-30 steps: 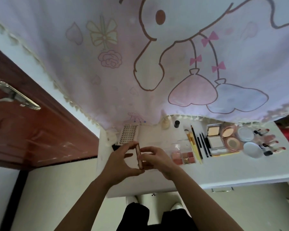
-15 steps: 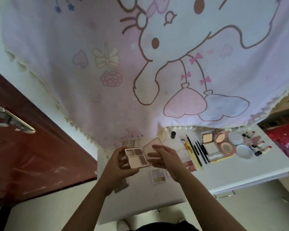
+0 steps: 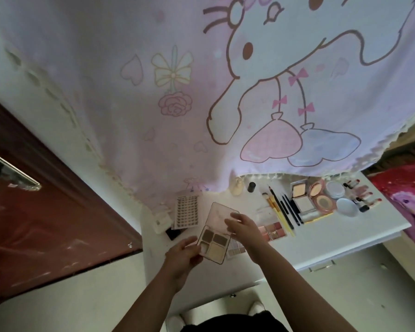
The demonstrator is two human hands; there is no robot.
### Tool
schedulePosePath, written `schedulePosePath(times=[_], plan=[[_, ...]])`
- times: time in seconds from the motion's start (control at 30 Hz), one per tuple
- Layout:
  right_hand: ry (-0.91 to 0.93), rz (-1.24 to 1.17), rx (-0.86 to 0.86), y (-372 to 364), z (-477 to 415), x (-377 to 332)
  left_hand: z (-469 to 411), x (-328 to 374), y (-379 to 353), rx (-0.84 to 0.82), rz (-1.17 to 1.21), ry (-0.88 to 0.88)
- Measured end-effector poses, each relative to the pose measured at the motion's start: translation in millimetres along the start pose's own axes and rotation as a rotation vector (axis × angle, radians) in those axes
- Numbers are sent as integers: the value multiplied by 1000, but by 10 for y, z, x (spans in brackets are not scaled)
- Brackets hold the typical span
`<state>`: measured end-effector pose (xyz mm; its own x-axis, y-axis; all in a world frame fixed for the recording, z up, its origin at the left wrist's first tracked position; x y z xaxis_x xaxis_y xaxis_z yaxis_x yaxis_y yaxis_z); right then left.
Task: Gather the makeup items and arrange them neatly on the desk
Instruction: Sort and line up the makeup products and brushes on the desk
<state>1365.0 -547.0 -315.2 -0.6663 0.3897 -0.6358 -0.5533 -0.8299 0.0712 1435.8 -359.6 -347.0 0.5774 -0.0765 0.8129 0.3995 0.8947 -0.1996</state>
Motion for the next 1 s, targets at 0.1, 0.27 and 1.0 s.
schedulePosePath(times=[0.1, 0.27, 1.0], plan=[[-130, 56, 5, -20, -90, 402, -64, -324, -36, -20, -12, 41], [-188, 181, 184, 124, -168, 912, -251, -699, 76, 96, -104, 62], [-283, 285, 319, 427, -404, 1120, -394, -557, -26, 133, -737, -53]])
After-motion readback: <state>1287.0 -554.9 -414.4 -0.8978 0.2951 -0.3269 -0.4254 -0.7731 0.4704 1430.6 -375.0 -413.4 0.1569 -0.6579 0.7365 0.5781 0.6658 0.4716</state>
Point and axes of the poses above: each hand's wrist, its own z-axis away from the middle knuckle, its own y-axis out of the back of the hand, x = y × z, the point moved 9 cm from there along -z, towards the middle knuckle, and after that the axes turned 14 degrees about -y, right-handed, at the moved point
